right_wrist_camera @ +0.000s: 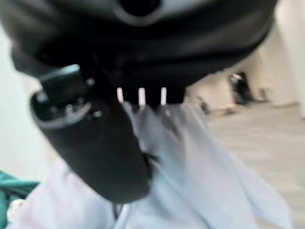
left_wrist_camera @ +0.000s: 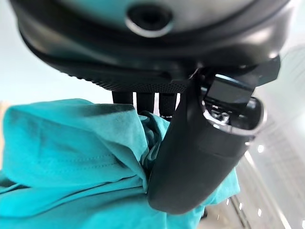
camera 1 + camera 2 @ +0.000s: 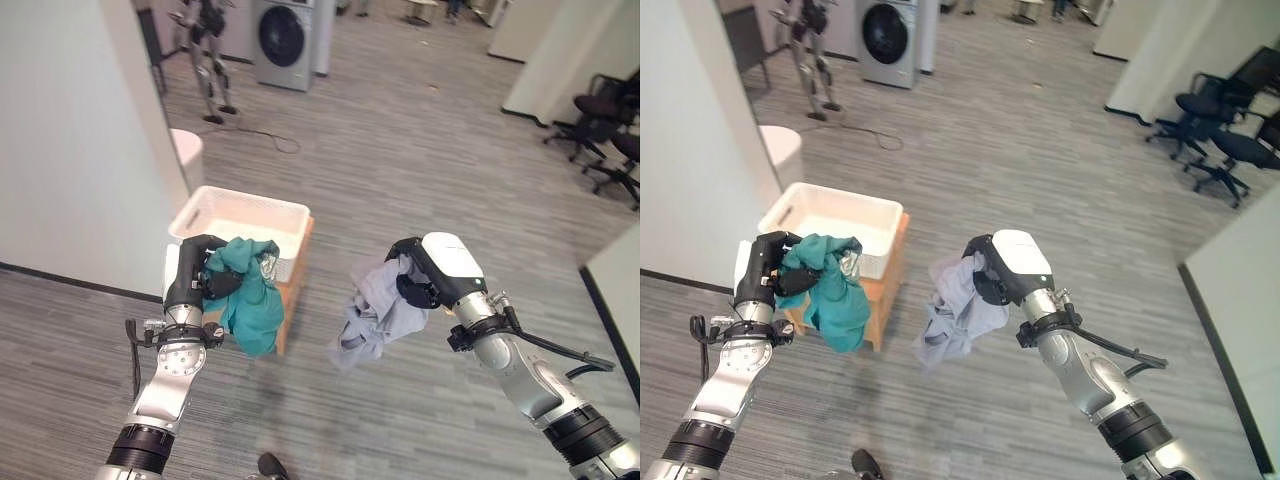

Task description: Pick up bed clothes into laundry basket.

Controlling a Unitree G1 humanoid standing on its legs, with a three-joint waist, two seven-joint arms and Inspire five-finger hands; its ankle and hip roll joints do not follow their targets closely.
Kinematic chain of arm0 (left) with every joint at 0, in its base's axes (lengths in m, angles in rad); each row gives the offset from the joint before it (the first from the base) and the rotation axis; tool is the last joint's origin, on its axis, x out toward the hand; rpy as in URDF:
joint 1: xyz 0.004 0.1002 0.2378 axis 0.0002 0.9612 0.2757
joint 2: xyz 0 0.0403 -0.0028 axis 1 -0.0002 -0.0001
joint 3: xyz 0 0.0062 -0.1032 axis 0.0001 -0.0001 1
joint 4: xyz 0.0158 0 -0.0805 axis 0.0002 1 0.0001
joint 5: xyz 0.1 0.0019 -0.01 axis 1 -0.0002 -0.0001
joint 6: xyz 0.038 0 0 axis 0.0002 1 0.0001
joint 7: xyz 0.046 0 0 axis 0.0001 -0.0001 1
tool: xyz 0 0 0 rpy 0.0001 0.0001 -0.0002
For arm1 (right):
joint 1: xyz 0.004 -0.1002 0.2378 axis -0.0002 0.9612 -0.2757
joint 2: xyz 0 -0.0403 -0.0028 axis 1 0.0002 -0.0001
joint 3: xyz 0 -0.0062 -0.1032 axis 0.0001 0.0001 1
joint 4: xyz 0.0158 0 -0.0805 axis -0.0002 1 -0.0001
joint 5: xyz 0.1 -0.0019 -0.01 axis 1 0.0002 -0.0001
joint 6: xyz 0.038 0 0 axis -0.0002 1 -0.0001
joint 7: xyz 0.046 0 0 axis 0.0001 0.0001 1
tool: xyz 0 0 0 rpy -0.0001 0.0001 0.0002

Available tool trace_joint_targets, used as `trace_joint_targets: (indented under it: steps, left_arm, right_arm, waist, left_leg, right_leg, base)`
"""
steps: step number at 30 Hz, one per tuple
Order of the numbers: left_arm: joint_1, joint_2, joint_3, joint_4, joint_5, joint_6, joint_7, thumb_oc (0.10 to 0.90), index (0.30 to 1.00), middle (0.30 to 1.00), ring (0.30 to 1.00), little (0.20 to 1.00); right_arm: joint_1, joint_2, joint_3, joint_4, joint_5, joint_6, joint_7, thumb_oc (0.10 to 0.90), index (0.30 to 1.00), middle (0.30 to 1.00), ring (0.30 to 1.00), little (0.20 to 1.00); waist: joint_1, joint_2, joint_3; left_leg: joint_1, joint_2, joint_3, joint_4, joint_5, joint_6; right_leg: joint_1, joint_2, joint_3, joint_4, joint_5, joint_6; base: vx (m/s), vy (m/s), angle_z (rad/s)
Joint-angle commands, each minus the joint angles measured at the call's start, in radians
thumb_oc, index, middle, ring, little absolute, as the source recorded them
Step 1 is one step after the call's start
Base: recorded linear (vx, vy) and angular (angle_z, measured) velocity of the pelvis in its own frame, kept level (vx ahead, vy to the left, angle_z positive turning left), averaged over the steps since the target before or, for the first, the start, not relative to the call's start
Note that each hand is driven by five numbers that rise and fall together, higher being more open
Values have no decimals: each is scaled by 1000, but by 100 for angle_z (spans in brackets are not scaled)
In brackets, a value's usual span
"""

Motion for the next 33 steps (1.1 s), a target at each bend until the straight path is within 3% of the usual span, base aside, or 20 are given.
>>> trace_joint_targets:
  steps: [1, 2, 4, 7, 11, 13, 16, 19, 24, 30, 33]
  left_arm:
    - [-131, 82, 15, -169, -32, -155, 43, 400, 300, 300, 300, 300]
    - [-132, 81, 18, -183, -40, -163, 41, 400, 300, 300, 300, 300]
    - [-135, 83, 21, -197, -59, -176, 38, 400, 300, 300, 300, 300]
    - [-135, 92, 18, -191, -63, -178, 22, 400, 300, 300, 300, 300]
    - [-151, 130, 4, -85, -79, -164, 13, 400, 300, 300, 300, 300]
    - [-155, 138, 0, -61, -86, -163, 15, 400, 300, 300, 300, 300]
    - [-174, 165, -6, 7, -86, -161, 11, 400, 300, 300, 300, 300]
    - [-184, 175, -17, 81, -98, -157, 6, 400, 300, 300, 300, 300]
    - [-124, 180, 10, 136, -113, -158, -9, 400, 300, 300, 300, 300]
    - [-53, 163, 38, 162, -136, -160, -12, 400, 300, 300, 300, 300]
    - [-57, 156, 37, 155, -146, -156, -11, 400, 300, 300, 300, 300]
  right_arm:
    - [-293, -25, -148, -7, -11, -16, -115, 400, 300, 300, 300, 300]
    - [-314, -26, -147, -6, -12, -12, -120, 400, 300, 300, 300, 300]
    - [-347, -30, -139, -1, -12, -5, -125, 400, 300, 300, 300, 300]
    - [-365, -34, -133, 27, -25, 14, -128, 400, 300, 300, 300, 300]
    - [-381, -67, -121, 103, -37, 50, -133, 400, 300, 300, 300, 300]
    - [-400, -77, -112, 126, -35, 56, -136, 400, 300, 300, 300, 300]
    - [-493, -125, -74, 194, -14, 71, -137, 400, 300, 300, 300, 300]
    - [-603, -187, -5, 271, -8, 76, -136, 400, 300, 300, 300, 300]
    - [-751, -251, 80, 382, 16, 76, -130, 400, 300, 300, 300, 300]
    - [-888, -244, 164, 453, 43, 71, -135, 400, 300, 300, 300, 300]
    - [-889, -253, 167, 466, 36, 68, -141, 400, 300, 300, 300, 300]
  waist:
    - [33, 19, -58]
    - [33, 27, -56]
    - [44, 28, -60]
    - [42, 15, -64]
    - [46, 1, -65]
    - [50, -2, -65]
    - [64, -33, -69]
    - [75, -54, -78]
    - [76, -37, -99]
    - [73, -13, -103]
    - [72, -13, -70]
  left_leg:
    - [84, 52, 18, -102, -39, -87]
    - [83, 59, -21, -102, -40, -98]
    - [75, 68, -67, -102, -47, -111]
    - [63, 75, -138, -102, -46, -127]
    - [68, 86, -267, -102, -58, -158]
    - [75, 92, -290, -102, -62, -166]
    - [95, 94, -307, -102, -63, -185]
    - [96, 116, -319, -102, -53, -208]
    - [101, 161, -318, -102, -31, -247]
    - [103, 205, -324, -102, 0, -284]
    - [82, 232, -292, -76, 79, -292]
  right_leg:
    - [-129, -38, -13, -137, 30, 7]
    - [-142, -57, -10, -193, -6, -33]
    - [-139, -89, 15, -330, -29, -59]
    - [-125, -71, 127, -597, 51, -46]
    - [-170, -77, 290, -757, 156, -21]
    - [-181, -86, 287, -770, 169, -18]
    - [-143, -109, 233, -806, 191, -7]
    - [-111, -100, 207, -819, 200, -5]
    - [-75, -75, 151, -819, 178, -21]
    - [-47, -38, 118, -819, 137, -48]
    - [-14, -34, 64, -819, 110, -69]
  base:
    - [222, -162, 66]
    - [266, -216, 75]
    - [179, -221, 77]
    - [195, -249, 115]
    - [212, -256, 131]
    - [161, -196, 98]
    - [150, -241, 74]
    - [107, -292, 46]
    - [111, -221, 13]
    - [90, -163, 7]
    - [19, -147, 15]
